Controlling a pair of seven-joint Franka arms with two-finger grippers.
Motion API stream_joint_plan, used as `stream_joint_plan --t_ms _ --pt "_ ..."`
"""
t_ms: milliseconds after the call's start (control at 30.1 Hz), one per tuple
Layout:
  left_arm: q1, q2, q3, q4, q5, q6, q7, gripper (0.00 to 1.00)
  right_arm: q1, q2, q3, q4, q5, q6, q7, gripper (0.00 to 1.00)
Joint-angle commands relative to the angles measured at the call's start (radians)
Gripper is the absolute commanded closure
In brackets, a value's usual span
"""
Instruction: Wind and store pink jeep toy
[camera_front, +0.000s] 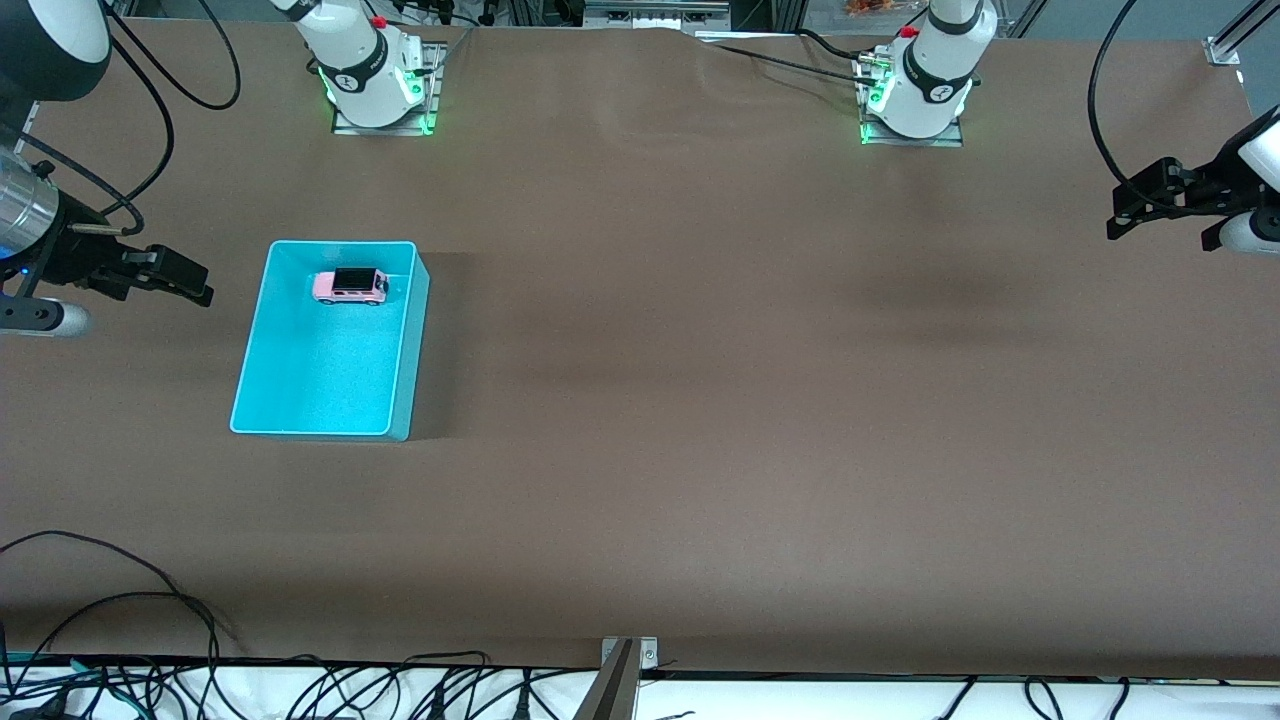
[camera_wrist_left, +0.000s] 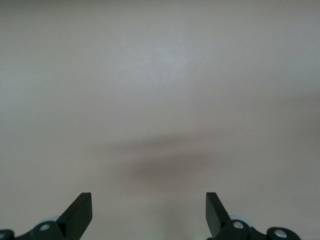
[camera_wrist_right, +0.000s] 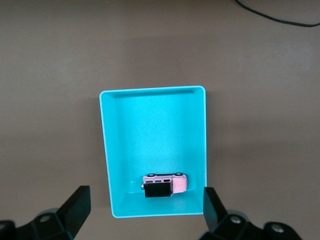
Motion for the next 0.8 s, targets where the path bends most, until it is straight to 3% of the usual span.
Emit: stream_joint_plan --t_ms 0,764 --pt "0.005 0.016 0.001 0.036 -0.021 -0.017 -0.007 0.0 -0.005 -0.003 0.004 0.009 -0.008 -0.003 -0.017 0.0" --pt "0.005 0.016 0.001 0.036 -0.022 -0.017 -0.01 0.0 -0.004 -0.001 0.006 0.011 -0.01 -0.008 -0.02 0.0"
